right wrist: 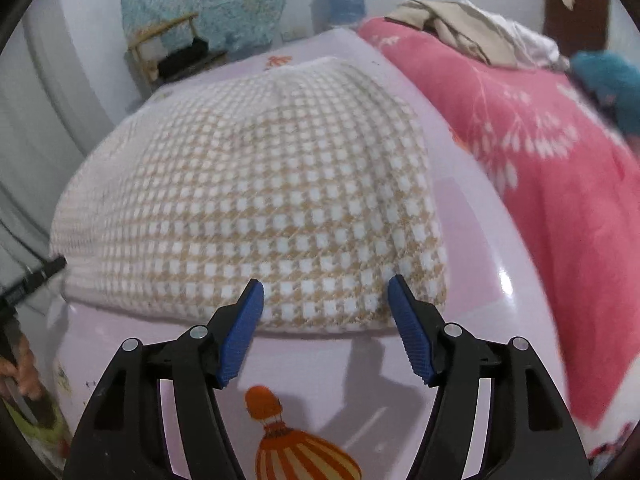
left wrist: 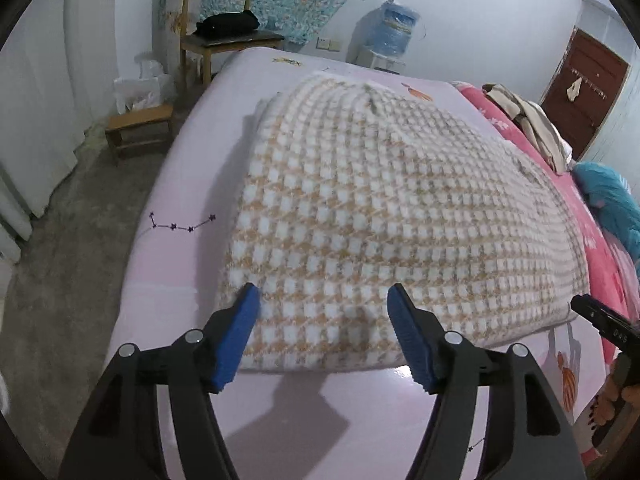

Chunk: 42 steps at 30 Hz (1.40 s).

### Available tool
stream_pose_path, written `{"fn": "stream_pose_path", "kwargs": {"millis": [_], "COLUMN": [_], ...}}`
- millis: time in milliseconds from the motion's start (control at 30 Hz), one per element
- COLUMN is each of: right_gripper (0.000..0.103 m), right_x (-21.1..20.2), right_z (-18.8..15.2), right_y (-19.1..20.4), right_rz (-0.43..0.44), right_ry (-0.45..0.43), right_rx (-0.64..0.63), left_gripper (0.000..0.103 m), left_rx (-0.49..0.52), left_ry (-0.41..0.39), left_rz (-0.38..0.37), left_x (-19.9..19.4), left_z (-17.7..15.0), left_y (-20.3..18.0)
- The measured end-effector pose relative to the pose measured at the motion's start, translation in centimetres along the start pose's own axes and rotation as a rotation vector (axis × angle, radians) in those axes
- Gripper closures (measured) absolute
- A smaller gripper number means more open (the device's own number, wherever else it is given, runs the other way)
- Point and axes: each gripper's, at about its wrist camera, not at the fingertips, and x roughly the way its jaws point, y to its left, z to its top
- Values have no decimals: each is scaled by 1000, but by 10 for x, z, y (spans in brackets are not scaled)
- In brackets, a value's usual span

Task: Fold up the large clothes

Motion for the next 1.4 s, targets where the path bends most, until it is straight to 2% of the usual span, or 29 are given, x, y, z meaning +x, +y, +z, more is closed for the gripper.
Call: {"fn": "stream_pose_path", "kwargs": {"millis": [67,167,267,367,467,600,700,833,1000,1200,1400], "right_gripper": [41,39,28,18,8,8,8,8,8,8,8], "right_x": [-15,-44,-71,-88,-107,-121,-126,-125,-117,-99,-89], "right_z": [-1,-14,-22,-25,-32,-31,-35,-40,-40,-35,-36], "right_y": [3,8,15,22,31,37,41,47,49,41,47], "right_rz": [46,49,84,96,92,52,24,-19,-24,6,-2], "right_ry": [-19,-63,-111,-158,-208,-254,-267,-253,-212,-123,-83], "right_rx": [23,10,-15,-52,-81,-115,-125,-127,-123,-52,-66], "left_gripper": [38,34,21,5,5,5,5,5,5,5,5], "left_rx": [5,46,77,112,133,121,96,82,99,73,72], "left_ry": [-22,-69,-112,-178,-218,-223,-228,-177,-98,-24,21], "left_rz": [-8,7,10,49,92,116,172,252,276,241,233], "left_x": [-13,-36,-61,-89,-104,-116,-118,-112,-100,-85,-74], "left_z": [1,-1,-5,-14,-20,-26,-31,-35,-38,-40,-40], "left_y": [-6,-16,-25,-42,-55,-73,-83,-92,-99,-101,-104]}}
